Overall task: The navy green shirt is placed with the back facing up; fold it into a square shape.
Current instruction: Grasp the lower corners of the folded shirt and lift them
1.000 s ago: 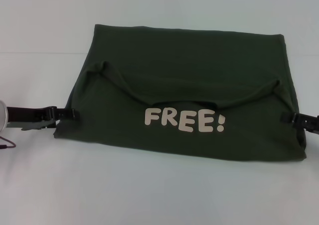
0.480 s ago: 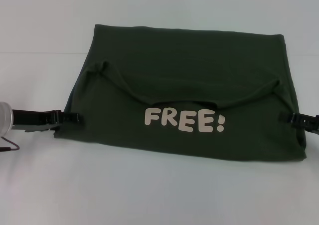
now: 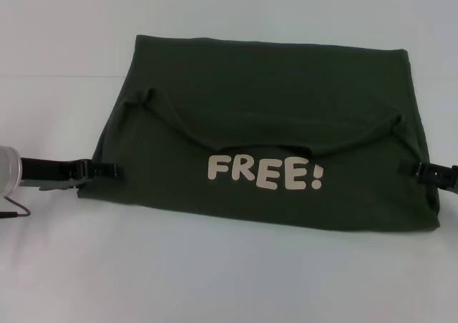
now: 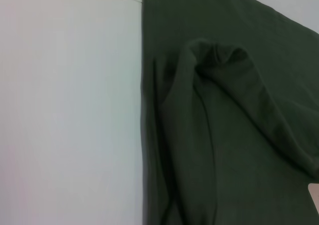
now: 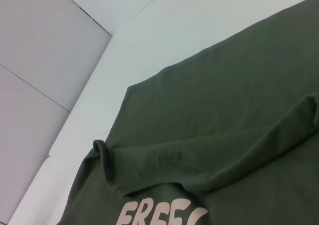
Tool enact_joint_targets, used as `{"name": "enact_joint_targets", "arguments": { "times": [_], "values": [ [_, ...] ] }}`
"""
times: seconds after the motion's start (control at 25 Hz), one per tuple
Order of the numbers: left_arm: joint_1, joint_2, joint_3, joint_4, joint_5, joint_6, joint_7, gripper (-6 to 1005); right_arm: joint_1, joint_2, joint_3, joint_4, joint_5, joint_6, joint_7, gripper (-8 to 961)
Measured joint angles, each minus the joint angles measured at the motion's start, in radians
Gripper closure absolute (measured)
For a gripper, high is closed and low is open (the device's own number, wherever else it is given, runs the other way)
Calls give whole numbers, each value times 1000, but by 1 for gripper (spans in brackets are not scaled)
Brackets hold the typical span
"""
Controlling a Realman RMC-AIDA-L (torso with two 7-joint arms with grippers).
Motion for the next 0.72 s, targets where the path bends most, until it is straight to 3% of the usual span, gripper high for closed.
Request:
{"name": "enact_joint_targets", "arguments": {
  "times": [0.32,0.72],
  "values": [
    [-2,-1,10,7,7,9,-8,173,0,1,-1,1,0,-6,0,117],
    [-3,-4,13,12,39,-5,-5,528,0,1,-2,1,0,-12,0,117]
  ]
}}
